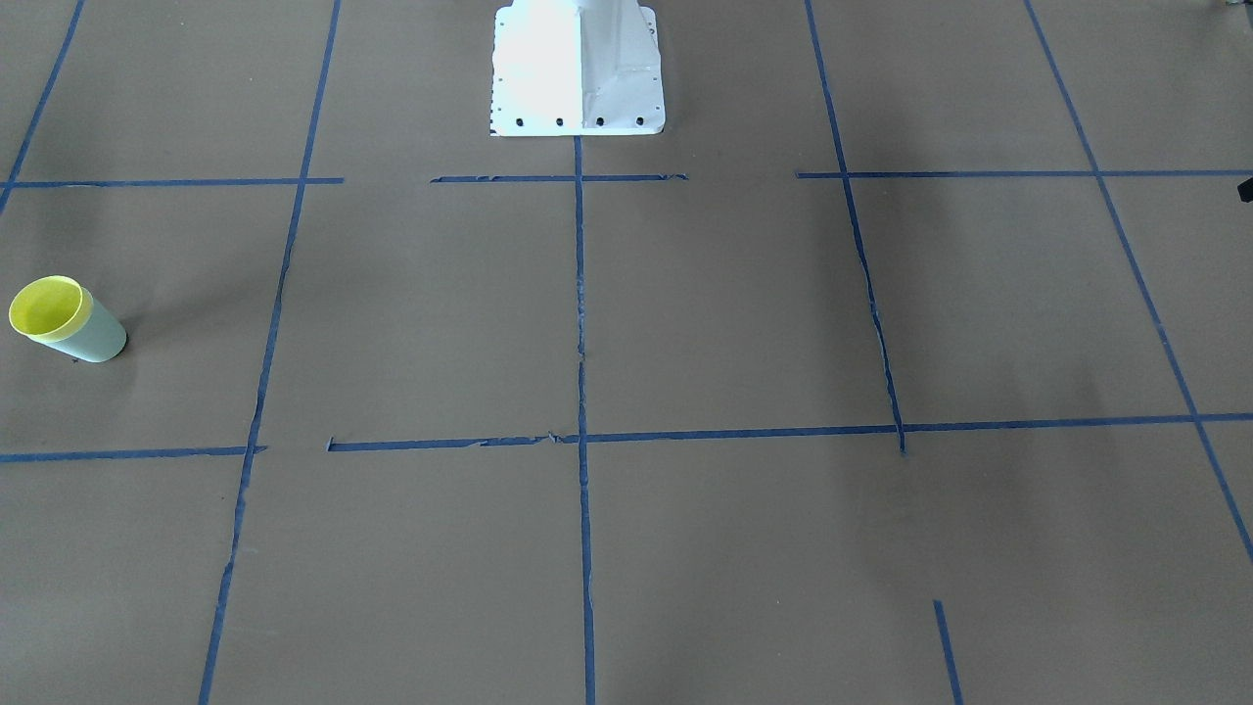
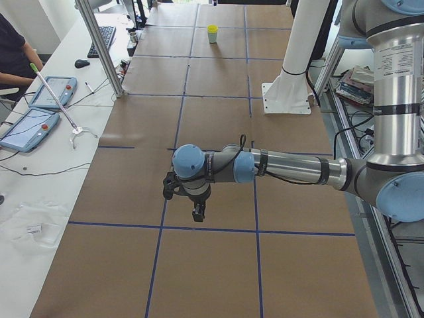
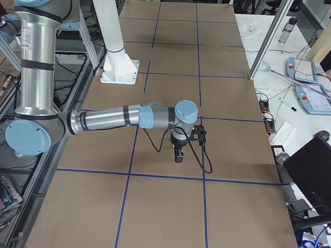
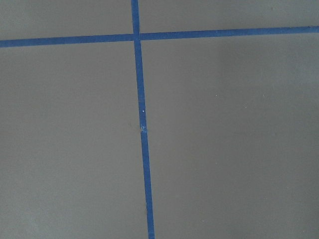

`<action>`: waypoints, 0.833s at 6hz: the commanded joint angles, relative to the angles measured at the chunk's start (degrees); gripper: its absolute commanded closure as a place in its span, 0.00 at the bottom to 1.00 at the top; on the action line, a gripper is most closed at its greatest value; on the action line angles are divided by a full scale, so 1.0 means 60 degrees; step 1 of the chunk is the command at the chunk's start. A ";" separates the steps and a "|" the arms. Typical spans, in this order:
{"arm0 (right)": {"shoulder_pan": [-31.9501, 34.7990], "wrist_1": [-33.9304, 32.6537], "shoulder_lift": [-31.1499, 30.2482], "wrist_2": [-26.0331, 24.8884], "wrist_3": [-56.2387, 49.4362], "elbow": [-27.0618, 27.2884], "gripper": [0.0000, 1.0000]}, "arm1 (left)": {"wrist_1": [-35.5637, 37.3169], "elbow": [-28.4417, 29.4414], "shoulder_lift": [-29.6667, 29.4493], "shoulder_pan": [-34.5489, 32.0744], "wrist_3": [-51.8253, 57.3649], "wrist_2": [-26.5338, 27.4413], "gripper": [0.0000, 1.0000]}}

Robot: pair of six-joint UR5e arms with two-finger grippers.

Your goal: Transfer and stack yellow cup on green cup

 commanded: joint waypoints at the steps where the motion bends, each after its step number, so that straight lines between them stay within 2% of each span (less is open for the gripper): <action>1: -0.0003 0.0000 -0.0005 0.0028 0.0001 -0.0005 0.00 | 0.0000 -0.0118 -0.0008 0.0000 0.0001 0.0068 0.00; 2: -0.0004 0.0000 -0.0005 0.0028 0.0001 -0.0019 0.00 | 0.0000 -0.0148 0.0006 -0.0014 0.0001 0.0242 0.00; 3: -0.0004 0.0000 -0.0005 0.0028 0.0001 -0.0020 0.00 | 0.0000 -0.0264 -0.0008 0.0000 0.0001 0.0882 0.00; 5: -0.0004 0.0000 -0.0005 0.0028 0.0001 -0.0020 0.00 | 0.0058 -0.0367 -0.0023 0.0015 0.0001 0.0874 0.00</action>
